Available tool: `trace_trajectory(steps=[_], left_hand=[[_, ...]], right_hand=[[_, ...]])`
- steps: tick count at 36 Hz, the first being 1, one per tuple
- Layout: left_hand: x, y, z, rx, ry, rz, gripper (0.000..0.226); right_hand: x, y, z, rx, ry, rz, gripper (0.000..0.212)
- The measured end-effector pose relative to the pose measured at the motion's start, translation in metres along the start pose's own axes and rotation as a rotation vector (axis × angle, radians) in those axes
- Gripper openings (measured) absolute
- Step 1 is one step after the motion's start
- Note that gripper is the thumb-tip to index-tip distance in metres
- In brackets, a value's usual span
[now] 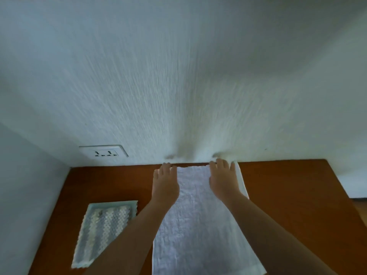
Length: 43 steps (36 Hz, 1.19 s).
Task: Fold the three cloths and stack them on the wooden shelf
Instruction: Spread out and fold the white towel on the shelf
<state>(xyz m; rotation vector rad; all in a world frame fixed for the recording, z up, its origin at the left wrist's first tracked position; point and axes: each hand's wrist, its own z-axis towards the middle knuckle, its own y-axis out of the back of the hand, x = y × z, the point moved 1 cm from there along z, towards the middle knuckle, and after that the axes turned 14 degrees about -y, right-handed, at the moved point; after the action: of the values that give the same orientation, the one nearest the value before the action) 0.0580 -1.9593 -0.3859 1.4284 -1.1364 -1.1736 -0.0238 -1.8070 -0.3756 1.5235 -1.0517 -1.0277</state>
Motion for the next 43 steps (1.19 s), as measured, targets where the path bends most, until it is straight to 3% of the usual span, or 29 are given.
trace_trajectory(steps=[4, 8, 10, 14, 19, 22, 24, 28, 31, 33, 36, 38, 40, 43], left_hand=[[-0.023, -0.024, -0.01, 0.097, -0.117, -0.073, 0.054], [-0.031, -0.035, -0.009, 0.138, -0.184, -0.029, 0.062], [-0.029, -0.047, -0.007, 0.075, -0.19, -0.015, 0.065], [-0.026, -0.053, -0.003, 0.022, -0.2, -0.06, 0.049], [0.005, -0.066, -0.001, 0.088, -0.062, -0.105, 0.084], [0.014, -0.055, -0.002, 0.265, -0.041, -0.035, 0.118], [0.021, -0.048, -0.005, 0.278, 0.005, -0.062, 0.123], [0.034, -0.044, -0.016, 0.282, 0.016, -0.029, 0.116], [0.036, -0.046, -0.02, 0.185, 0.05, -0.023, 0.108], [0.027, -0.047, -0.021, 0.057, 0.061, 0.0, 0.089], [-0.003, -0.056, -0.027, -0.102, -0.081, -0.026, 0.057], [-0.025, -0.065, -0.036, -0.161, -0.135, -0.08, 0.052], [-0.039, -0.077, -0.045, -0.115, -0.162, -0.095, 0.05], [-0.041, -0.092, -0.057, -0.108, -0.201, -0.048, 0.056]], right_hand=[[0.018, -0.027, -0.019, -0.014, 0.165, 0.138, 0.061], [0.026, -0.04, -0.023, -0.046, 0.215, 0.167, 0.071], [0.028, -0.046, -0.021, -0.03, 0.209, 0.188, 0.067], [0.024, -0.061, -0.017, 0.021, 0.16, 0.196, 0.053], [0.006, -0.069, -0.01, 0.048, 0.0, 0.186, 0.06], [-0.009, -0.07, -0.003, 0.112, -0.066, 0.213, 0.06], [-0.023, -0.077, 0.0, 0.138, -0.109, 0.214, 0.062], [-0.046, -0.077, -0.004, 0.163, -0.141, 0.095, 0.092], [-0.052, -0.07, -0.01, 0.207, -0.197, 0.171, 0.102], [-0.046, -0.066, -0.013, 0.155, -0.201, 0.191, 0.096], [-0.023, -0.061, -0.029, 0.024, -0.125, 0.214, 0.07], [-0.002, -0.065, -0.047, 0.031, -0.011, 0.226, 0.061], [0.011, -0.077, -0.059, -0.013, 0.094, 0.243, 0.057], [0.014, -0.09, -0.067, -0.004, 0.115, 0.24, 0.057]])
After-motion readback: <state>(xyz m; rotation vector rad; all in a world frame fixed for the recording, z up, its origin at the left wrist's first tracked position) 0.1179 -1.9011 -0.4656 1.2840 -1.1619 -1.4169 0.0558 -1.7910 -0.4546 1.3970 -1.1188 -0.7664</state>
